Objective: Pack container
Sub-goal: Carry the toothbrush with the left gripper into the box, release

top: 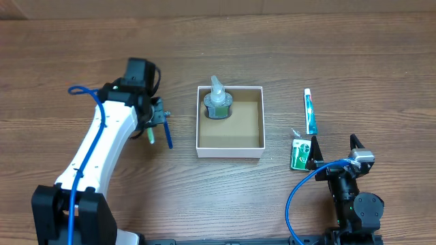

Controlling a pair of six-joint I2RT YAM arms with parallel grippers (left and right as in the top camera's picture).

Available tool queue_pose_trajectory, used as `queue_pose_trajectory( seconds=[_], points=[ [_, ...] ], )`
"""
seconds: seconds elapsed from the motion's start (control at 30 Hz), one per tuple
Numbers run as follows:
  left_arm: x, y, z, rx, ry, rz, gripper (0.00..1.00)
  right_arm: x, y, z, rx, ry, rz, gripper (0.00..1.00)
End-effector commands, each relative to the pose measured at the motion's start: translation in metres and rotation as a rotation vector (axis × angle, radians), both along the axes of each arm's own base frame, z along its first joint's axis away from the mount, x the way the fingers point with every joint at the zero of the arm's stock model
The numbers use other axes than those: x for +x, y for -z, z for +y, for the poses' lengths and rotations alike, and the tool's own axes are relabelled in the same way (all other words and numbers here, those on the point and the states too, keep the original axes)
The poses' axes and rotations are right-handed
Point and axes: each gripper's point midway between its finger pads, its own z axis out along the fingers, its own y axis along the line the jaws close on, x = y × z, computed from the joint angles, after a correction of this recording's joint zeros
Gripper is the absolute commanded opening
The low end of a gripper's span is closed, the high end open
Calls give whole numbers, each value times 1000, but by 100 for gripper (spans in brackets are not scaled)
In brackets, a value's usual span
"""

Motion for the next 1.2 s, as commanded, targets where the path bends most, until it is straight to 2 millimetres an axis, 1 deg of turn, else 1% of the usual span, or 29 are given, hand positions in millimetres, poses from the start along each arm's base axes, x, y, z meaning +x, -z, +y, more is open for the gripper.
queue_pose_trajectory(
  seconds=[0.0,0.03,0.1,0.13,0.17,0.2,0.3,0.4,0.5,0.6,0.67,0.83,0.87,0.9,0.93,0.97,1.07,1.17],
  points=[
    [7,-44,-49,-119,98,-91,4,0,1,-1,-7,3,-9,100],
    [6,-49,-59,-134,109,-99,4,0,1,-1,-7,3,-9,100],
    [2,-61,-86,-173,156,-119,5,0,1,-1,-7,3,-9,100],
    [1,-64,-96,-182,178,-125,5,0,1,-1,-7,3,-8,100],
    [-3,-70,-114,-201,221,-134,6,0,1,-1,-7,3,-9,100],
    [-6,-72,-125,-207,251,-140,8,0,1,-1,-7,3,-9,100],
    [-16,-74,-148,-226,281,-139,9,0,1,-1,-7,3,-9,100],
    [-23,-75,-166,-243,309,-141,8,0,1,-1,-7,3,-9,100],
    [-26,-74,-177,-252,328,-142,9,0,1,-1,-7,3,-9,100],
    [-25,-68,-185,-252,343,-141,12,0,1,-1,-7,3,-9,100],
    [-21,-63,-189,-252,345,-138,13,0,1,-1,-7,3,-9,100],
    [-11,-38,-197,-243,346,-104,13,0,1,-1,-7,3,-9,100],
    [-10,-31,-197,-229,343,-92,15,0,1,-1,-7,3,-9,100],
    [-10,-29,-196,-222,349,-87,18,0,1,-1,-7,3,-9,100],
    [-9,-26,-195,-214,353,-82,25,0,1,-1,-7,3,-9,100],
    [-7,-26,-192,-203,347,-84,28,0,1,-1,-7,3,-9,100],
    [-1,-30,-173,-176,303,-94,29,0,1,-1,-7,3,-9,100],
    [1,-39,-144,-172,217,-87,29,0,1,-1,-7,3,-9,100]
  ],
)
